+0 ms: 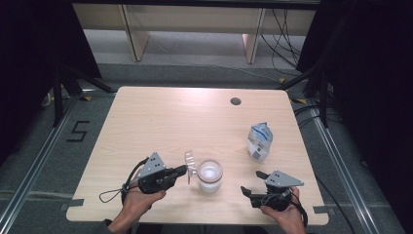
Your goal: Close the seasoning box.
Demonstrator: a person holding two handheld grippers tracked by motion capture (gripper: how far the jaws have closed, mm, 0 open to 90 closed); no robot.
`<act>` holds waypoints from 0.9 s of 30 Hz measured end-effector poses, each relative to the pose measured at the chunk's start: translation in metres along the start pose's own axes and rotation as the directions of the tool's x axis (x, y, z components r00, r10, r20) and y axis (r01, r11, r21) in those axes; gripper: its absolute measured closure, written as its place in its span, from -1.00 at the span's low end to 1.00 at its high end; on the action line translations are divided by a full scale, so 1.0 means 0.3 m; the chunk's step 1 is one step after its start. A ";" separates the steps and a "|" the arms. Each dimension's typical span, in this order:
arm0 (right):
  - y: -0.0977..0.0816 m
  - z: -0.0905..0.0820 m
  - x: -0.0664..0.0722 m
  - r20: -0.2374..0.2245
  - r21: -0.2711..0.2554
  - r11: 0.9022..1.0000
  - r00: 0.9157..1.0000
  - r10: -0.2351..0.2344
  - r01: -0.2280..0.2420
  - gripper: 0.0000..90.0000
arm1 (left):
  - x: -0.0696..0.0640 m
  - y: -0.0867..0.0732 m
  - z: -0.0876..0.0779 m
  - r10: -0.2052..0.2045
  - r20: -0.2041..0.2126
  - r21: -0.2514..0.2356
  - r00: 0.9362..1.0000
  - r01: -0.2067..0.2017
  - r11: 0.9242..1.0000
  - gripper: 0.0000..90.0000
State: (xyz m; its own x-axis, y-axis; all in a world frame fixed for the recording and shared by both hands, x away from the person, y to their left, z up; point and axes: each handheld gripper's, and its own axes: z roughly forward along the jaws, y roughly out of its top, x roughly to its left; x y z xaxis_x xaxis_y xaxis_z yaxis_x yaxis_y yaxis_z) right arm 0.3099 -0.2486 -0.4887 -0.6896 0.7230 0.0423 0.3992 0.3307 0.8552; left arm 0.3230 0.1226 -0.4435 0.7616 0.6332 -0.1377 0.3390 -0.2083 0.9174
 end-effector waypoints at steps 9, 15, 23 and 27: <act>0.000 0.001 0.001 -0.005 0.000 1.000 1.000 -0.001 0.001 -0.53 | -0.007 0.005 0.013 0.002 0.011 -0.002 1.000 -0.002 1.000 0.98; 0.001 -0.003 0.002 0.004 0.009 1.000 1.000 -0.002 0.002 -0.53 | -0.013 0.009 0.020 0.016 0.016 0.006 1.000 -0.016 1.000 0.98; 0.000 0.001 0.001 -0.029 0.008 1.000 1.000 0.007 -0.007 -0.53 | -0.021 0.011 0.037 0.017 0.023 0.013 1.000 -0.017 1.000 0.97; 0.000 -0.003 0.000 0.000 0.007 1.000 1.000 0.006 -0.006 -0.53 | -0.020 0.013 0.037 0.015 0.022 0.012 1.000 -0.016 1.000 0.97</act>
State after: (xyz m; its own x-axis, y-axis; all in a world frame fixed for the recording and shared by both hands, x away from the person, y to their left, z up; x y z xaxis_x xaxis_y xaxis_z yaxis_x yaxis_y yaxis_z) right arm 0.3095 -0.2491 -0.4883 -0.6870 0.7251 0.0477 0.4080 0.3306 0.8510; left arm 0.3259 0.1096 -0.4433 0.7788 0.6133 -0.1317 0.3336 -0.2273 0.9149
